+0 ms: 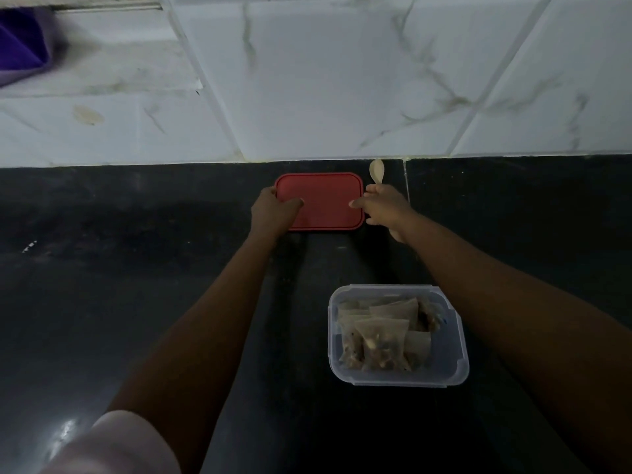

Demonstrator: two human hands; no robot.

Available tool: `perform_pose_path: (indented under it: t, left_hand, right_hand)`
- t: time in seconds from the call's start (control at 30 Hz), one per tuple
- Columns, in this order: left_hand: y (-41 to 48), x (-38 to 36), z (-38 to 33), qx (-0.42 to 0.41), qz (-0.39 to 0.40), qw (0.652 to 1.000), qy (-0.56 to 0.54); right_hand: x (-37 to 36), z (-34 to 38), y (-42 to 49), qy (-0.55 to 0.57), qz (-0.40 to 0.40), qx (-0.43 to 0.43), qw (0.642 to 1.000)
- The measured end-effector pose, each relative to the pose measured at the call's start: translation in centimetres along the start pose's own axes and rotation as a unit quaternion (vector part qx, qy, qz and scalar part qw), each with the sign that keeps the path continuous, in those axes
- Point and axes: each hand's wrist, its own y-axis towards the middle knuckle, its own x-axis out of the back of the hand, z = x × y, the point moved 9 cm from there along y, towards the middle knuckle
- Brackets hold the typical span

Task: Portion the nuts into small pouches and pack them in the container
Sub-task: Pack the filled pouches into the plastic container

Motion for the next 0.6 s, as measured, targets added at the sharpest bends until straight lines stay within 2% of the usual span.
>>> perform_pose_path:
  t: [0.13, 0.27, 0.37, 0.47, 0.6]
  left_hand:
    - [-0.8, 1.2, 0.4, 0.035, -0.032, 0.994, -0.099]
    - [-3.2, 2.5, -0.7, 0.006, -0.045, 0.984, -0.17]
    - [-6.3, 2.5, -1.5, -0.006, -0.03, 0.972, -0.235]
    - [-10.1, 1.9, -1.8, -0.005, 0.001, 0.943, -0.332]
    - [-14.9, 1.1, -1.4, -0.019, -0.01, 0.937, -0.349]
  right_hand:
    - [0.9, 1.1, -1.9, 0.05, -0.012, 0.008, 0.999]
    - [3.7, 2.5, -5.4, 0.092, -0.052, 0.044, 0.993]
    - [6.1, 2.4, -8.2, 0.135, -0.085, 0.06, 0.985]
    - [8.1, 1.5, -11.6, 0.181, -0.109, 0.076, 0.974]
    - [9.6, -1.1, -16.5, 0.223, -0.123, 0.088, 0.963]
